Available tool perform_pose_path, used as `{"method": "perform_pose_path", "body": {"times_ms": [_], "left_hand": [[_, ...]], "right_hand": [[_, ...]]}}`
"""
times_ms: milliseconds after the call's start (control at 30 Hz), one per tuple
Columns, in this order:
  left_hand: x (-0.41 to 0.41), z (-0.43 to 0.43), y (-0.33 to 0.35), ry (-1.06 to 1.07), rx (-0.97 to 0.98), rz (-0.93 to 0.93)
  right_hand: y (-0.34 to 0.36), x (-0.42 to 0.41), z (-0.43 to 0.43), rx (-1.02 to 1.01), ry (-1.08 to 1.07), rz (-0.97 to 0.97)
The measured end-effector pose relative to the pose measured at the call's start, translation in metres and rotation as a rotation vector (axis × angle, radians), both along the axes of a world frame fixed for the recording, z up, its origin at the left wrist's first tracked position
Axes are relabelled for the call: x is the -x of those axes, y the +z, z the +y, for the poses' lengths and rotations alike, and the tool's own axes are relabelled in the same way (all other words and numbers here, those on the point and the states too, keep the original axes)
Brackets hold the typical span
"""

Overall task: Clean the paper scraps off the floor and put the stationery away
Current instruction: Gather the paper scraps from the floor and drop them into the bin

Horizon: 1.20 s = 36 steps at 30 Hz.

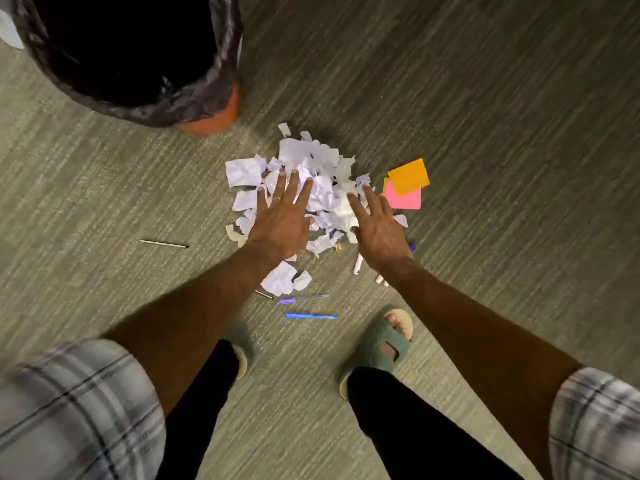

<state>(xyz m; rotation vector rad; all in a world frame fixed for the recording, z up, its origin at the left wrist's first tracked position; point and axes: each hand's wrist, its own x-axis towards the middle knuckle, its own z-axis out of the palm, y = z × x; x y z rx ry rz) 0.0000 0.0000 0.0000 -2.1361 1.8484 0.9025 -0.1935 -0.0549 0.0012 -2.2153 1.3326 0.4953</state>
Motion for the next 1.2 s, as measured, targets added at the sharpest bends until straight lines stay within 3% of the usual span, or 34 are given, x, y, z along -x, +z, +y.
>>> {"method": "perform_pose_path", "body": {"times_ms": [233, 367, 467, 533, 633, 900, 1200], "left_hand": [[0.019, -0.032, -0.122, 0.110, -0.141, 0.134], [0.024, -0.044, -0.167, 0.091, -0.127, 0.069], [0.026, -0.043, -0.185, 0.117, -0.098, 0.118], [0.025, -0.040, -0.187, 0.122, -0.008, 0.105], [0.020, -0.036, -0.185, 0.078, 0.083, 0.122], [0.010, -0.034, -0.118, 0.288, 0.198, 0.247], [-0.012, -0.030, -0.010, 0.336, 0.180, 0.247]], "right_hand": [[-0.129, 0.002, -0.020, -0.055, 0.050, 0.078], [-0.180, -0.004, -0.026, -0.044, 0.093, 0.079], [-0.202, -0.006, -0.022, 0.094, 0.234, 0.083], [-0.206, -0.006, -0.022, 0.116, 0.157, 0.029], [-0.199, -0.008, -0.022, 0.125, 0.088, -0.045], [-0.119, -0.025, -0.031, 0.102, -0.021, -0.055], [-0.009, -0.045, -0.039, 0.062, -0.116, -0.087]]}}
